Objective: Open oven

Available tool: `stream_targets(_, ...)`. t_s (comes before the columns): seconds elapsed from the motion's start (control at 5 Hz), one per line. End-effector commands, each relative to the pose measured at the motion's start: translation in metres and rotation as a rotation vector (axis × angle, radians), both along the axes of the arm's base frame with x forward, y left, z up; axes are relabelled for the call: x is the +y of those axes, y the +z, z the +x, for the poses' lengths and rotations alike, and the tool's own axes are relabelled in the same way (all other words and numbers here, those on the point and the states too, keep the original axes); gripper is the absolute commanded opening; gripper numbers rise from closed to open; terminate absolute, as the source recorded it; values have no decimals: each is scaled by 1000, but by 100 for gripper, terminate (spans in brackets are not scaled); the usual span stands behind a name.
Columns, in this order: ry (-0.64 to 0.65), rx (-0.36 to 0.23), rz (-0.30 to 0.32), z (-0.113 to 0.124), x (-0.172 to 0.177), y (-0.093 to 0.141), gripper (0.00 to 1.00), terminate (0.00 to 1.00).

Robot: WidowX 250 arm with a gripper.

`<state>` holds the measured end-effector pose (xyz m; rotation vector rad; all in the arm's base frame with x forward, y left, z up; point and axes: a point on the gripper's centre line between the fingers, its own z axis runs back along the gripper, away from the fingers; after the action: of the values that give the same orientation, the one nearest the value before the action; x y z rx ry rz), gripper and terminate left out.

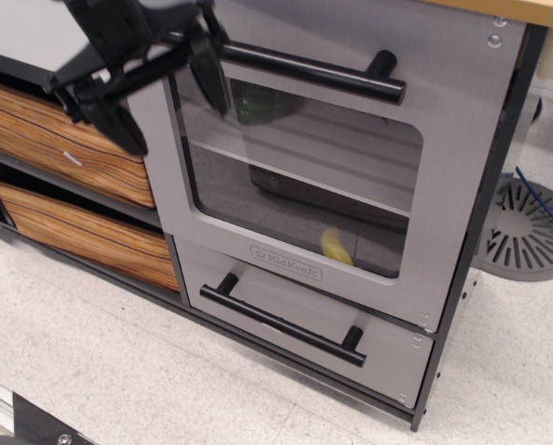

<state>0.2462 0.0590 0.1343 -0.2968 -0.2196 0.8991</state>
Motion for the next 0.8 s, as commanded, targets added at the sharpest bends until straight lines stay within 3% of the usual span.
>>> stream_targets(0.0,178,-69,-55,29,22,34,100,0)
stream_targets(0.2,214,-65,-49,42,23,27,100,0)
stream_targets(0.4,264,-102,-49,52,24,17,100,0)
stream_targets(0.6,317,-98,-80,64,25,7,100,0)
